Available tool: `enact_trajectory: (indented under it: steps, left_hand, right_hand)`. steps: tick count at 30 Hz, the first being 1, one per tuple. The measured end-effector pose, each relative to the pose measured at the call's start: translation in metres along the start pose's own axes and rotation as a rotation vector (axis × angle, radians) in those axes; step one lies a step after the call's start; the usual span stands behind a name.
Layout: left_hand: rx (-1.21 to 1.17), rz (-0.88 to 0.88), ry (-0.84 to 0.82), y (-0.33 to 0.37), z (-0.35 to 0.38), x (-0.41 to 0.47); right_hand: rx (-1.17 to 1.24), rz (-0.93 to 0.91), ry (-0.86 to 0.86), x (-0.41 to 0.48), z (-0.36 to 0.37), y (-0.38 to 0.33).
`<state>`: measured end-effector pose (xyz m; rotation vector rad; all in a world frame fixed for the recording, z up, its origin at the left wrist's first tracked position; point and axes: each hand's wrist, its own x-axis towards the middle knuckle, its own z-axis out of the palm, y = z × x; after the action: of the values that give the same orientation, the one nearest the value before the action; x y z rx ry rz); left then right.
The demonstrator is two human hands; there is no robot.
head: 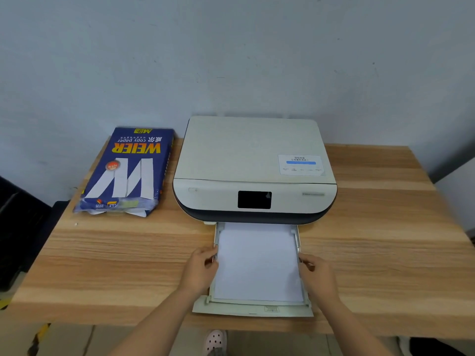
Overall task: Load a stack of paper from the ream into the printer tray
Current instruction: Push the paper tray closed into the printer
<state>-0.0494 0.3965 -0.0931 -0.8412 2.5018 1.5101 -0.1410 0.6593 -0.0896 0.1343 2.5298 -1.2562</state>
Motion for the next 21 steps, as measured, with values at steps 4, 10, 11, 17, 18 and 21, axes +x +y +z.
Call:
enact_trajectory:
  steps: [4,10,11,17,18,21]
  left_hand:
    - [-0.018,-0.021,-0.036,-0.001,-0.001,0.0]
    - [0.02,-0.055,-0.059,-0.001,0.003,-0.003]
    - [0.039,-0.065,-0.079,0.001,0.001,-0.003]
    - [0.312,0.014,-0.245,0.007,-0.006,-0.013]
    - [0.321,0.025,-0.25,0.007,-0.005,-0.018]
    - [0.34,0.041,-0.284,0.003,0.0,-0.031]
  right_hand:
    - [-0.039,-0.043,-0.043,0.002,-0.001,0.003]
    - [-0.119,-0.083,-0.116,0.007,-0.007,0.001]
    - [-0.14,-0.071,-0.135,0.008,-0.009,0.002]
    - [-0.275,0.002,-0.363,-0.007,-0.018,-0.003]
    - [-0.304,-0.02,-0.378,-0.011,-0.018,-0.005]
    - [-0.349,-0.089,-0.394,-0.021,-0.02,-0.003]
